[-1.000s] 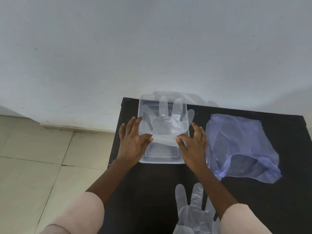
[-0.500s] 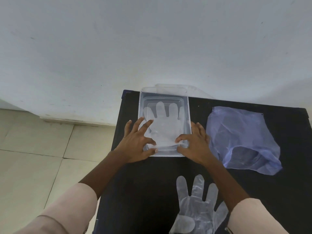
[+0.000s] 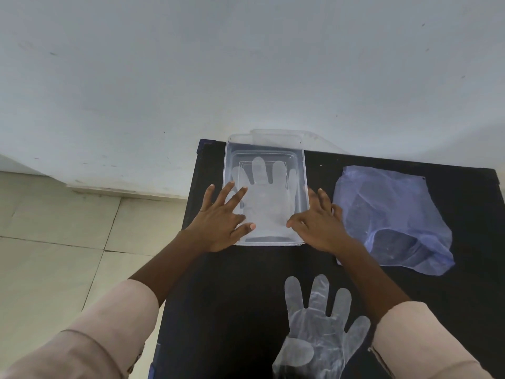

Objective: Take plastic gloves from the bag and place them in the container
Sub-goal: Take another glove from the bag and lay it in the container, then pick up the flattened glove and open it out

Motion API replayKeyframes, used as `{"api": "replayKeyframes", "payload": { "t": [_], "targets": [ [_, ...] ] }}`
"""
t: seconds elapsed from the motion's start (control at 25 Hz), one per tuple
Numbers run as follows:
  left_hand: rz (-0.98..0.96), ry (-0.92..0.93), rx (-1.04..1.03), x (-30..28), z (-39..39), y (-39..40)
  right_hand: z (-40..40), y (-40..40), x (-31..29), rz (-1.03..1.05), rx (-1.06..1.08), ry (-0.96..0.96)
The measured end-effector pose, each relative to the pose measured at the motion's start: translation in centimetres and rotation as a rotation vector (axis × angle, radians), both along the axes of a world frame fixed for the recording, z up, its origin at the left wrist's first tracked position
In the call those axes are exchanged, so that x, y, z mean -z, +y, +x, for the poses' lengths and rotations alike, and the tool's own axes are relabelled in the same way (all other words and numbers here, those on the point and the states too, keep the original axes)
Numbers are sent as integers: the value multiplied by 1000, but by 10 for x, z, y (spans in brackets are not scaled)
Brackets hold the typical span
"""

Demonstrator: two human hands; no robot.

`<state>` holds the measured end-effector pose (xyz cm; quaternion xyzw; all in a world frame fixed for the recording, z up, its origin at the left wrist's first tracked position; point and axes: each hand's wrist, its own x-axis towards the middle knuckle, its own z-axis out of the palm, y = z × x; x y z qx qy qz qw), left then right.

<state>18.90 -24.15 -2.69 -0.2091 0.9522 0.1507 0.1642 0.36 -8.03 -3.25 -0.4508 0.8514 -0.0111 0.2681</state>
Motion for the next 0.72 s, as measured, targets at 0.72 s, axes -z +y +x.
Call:
{"api": "replayKeyframes", "payload": {
  "t": [0.72],
  "targets": [
    [965,474,-490,-80,-11,95,67,72,-85,-741,757,-755]
  ]
}}
